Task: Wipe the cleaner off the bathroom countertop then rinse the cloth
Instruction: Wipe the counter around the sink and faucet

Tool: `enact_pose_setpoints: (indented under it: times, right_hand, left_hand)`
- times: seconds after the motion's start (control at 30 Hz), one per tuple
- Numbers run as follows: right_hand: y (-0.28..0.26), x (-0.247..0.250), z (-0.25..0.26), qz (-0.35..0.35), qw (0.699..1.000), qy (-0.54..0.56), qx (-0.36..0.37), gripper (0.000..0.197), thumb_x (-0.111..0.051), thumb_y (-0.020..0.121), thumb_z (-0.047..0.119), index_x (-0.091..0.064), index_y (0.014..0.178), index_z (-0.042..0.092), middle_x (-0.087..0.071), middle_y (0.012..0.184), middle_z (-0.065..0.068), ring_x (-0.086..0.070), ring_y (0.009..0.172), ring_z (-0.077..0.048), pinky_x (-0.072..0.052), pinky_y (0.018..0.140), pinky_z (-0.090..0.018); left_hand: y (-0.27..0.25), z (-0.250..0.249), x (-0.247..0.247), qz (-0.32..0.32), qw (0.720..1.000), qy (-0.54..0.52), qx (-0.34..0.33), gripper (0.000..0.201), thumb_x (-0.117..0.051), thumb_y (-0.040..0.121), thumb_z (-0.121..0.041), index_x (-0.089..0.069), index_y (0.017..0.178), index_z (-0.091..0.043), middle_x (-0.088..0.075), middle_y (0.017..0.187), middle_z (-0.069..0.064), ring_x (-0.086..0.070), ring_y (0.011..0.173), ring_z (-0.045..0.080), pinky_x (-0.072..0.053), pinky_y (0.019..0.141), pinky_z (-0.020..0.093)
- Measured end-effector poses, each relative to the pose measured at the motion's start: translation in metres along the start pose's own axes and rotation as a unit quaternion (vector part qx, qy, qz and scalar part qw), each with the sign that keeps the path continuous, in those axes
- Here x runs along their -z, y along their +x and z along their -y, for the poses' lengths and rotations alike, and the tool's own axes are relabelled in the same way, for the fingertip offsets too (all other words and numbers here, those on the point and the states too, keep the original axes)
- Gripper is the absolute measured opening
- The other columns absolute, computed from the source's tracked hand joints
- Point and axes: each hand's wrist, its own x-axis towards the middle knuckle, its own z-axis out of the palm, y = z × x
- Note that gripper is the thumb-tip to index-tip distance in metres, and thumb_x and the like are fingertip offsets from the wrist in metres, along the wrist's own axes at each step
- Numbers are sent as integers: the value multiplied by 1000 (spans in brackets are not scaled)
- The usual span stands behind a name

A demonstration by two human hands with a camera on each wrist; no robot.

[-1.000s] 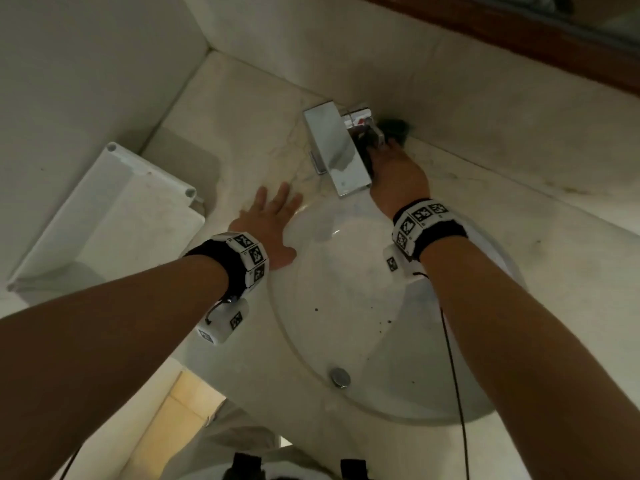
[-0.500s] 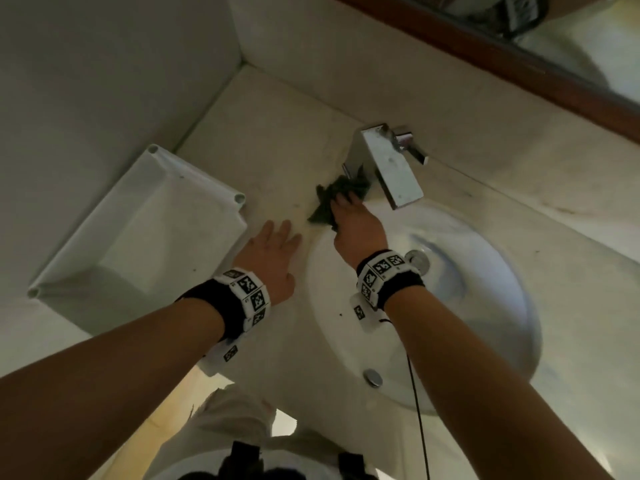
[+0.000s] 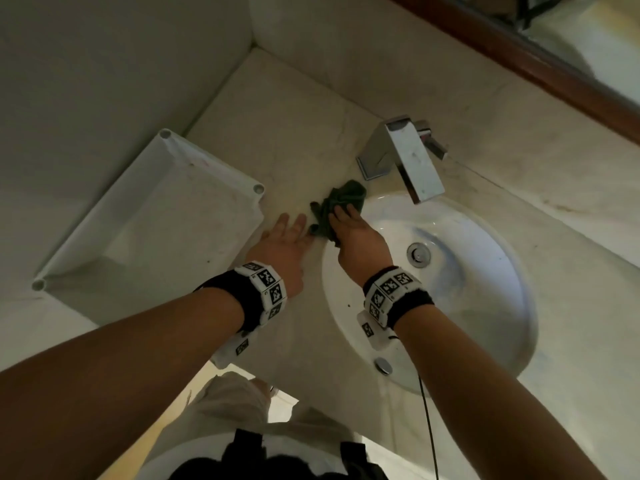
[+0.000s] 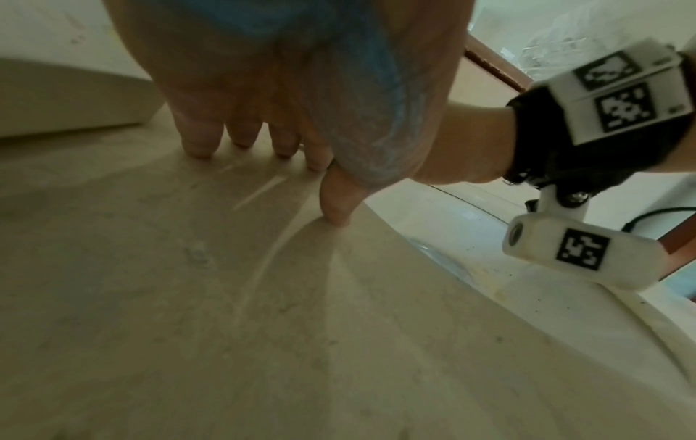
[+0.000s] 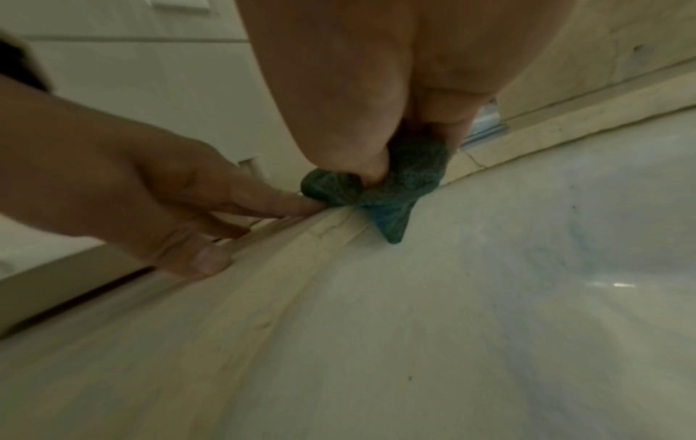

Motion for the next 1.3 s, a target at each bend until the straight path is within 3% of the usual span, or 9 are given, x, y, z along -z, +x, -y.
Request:
enact_pose_setpoints:
  times: [0.13,0.3,0.5,0.6,0.73,0.87,1.07,1.17,1.3]
  right_hand:
    - [46,24,-11,24,998,-56,6,63,-47,88,-5,-38,148,13,-31,157,-5,-22,146,-27,-35,112,-40]
    - [102,41,-4,42,994,-98,-28,60,-47,92,1,-33,150,10,-25,159,-9,-19,147,-32,-25,116,-42]
    - [47,18,4,16,997,-67,-31,61,-47,89,-2,-38,147,11,-33,155,-5,-23,146,-28,-43,106,-41]
    - [42,18,1,23,997,-62,-34,64,-46,87,-5,-37,148,12,-31,156,-4,-21,147,-27,-44,105,-41]
    - [86,37,7,41,992,-109,-55,59,-43,93,-2,-30,150,8,-25,158,-10,-19,146,-32,-31,115,-43]
    - [143,61,27,104,966,-179,-153,57,-31,99,6,-10,151,-5,-10,160,-21,-9,147,-38,-12,118,-51]
    - [177,69,30,72,955,-172,-231,54,-29,101,11,-13,148,-11,-15,155,-30,-12,144,-45,-10,118,-57]
    - [162,67,30,71,961,-198,-181,52,-30,100,8,-18,148,-9,-19,155,-27,-17,143,-42,-17,118,-53]
    - [117,41,18,57,985,-143,-80,61,-38,95,1,-17,153,2,-14,160,-16,-13,147,-35,-21,118,-42]
  left_hand:
    - [0,-1,-1,-7,1000,19,1,83,-48,95,-30,11,154,-26,22,160,-1,15,148,27,-6,121,46]
    - [0,-1,2,-3,1000,19,2,81,-48,96,-30,7,154,-25,21,160,-1,14,148,28,-9,120,48]
    - [-2,1,10,7,1000,12,-13,81,-50,98,-31,8,155,-26,22,160,-1,13,148,28,-11,121,46]
    - [-2,2,12,17,1000,9,-16,82,-51,98,-30,8,155,-26,22,160,-1,14,148,27,-11,121,46]
    - [-3,-1,16,19,1000,11,-17,81,-51,98,-30,7,155,-25,22,160,-1,15,148,28,-11,120,46]
    - [-4,-1,18,12,999,42,-21,81,-50,99,-33,7,155,-24,21,160,0,12,148,29,-16,119,46]
    - [-3,2,14,-3,999,26,-27,79,-50,98,-30,5,155,-26,19,161,-1,10,149,28,-18,119,45]
    - [0,5,12,-5,998,52,-34,80,-48,98,-37,8,155,-26,21,161,-1,10,149,29,-19,117,45]
    - [0,4,18,25,998,43,-33,82,-50,98,-37,8,155,-26,22,160,0,11,149,29,-16,119,45]
